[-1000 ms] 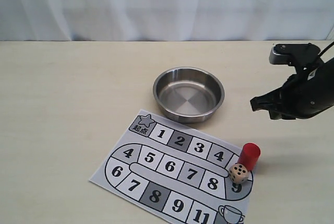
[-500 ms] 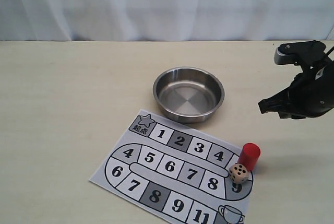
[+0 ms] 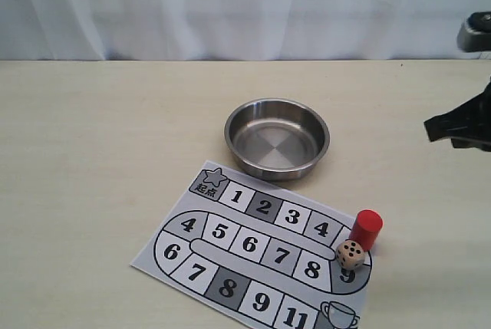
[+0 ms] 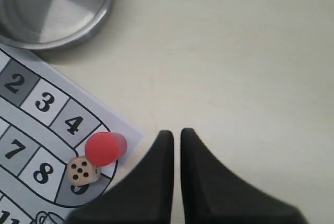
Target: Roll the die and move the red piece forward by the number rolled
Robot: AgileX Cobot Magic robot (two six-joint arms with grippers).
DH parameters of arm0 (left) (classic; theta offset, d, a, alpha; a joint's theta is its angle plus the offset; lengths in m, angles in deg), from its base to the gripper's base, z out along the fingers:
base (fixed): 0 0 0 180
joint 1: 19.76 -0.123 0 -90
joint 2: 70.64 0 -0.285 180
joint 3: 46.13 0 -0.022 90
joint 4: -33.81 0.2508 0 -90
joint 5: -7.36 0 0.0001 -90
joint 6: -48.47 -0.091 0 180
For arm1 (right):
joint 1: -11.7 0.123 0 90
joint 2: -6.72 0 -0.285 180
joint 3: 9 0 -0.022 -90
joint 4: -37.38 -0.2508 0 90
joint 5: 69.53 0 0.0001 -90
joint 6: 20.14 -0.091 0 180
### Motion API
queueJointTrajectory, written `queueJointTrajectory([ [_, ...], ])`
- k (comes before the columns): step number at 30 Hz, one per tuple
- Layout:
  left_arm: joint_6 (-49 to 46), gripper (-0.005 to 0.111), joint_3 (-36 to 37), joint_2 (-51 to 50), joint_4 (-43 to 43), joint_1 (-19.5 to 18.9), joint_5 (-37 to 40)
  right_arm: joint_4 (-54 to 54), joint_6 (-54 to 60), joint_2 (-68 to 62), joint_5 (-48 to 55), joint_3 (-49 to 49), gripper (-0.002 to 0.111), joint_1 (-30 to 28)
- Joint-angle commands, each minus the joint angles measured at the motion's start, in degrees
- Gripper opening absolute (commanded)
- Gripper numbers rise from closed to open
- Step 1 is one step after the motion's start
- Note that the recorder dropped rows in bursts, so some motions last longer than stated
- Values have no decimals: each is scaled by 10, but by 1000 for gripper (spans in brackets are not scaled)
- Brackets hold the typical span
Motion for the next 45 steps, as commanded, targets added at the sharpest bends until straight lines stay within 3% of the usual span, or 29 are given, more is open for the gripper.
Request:
queueJointTrajectory([
  [1, 1, 0, -3, 1, -2, 4, -3, 6, 3, 108, 21, -3, 4, -3],
  [14, 1, 0, -3, 1, -2, 4, -3, 6, 3, 501, 123, -3, 4, -1],
  [26, 1, 0, -3, 1, -2, 4, -4, 6, 18, 684, 161, -3, 4, -1],
  [31, 1, 0, -3, 1, -2, 4, -3, 4, 32, 690, 182, -6, 4, -1],
  [45, 1, 0, -3, 1, -2, 4, -3, -3, 21, 690, -30, 145, 4, -1],
])
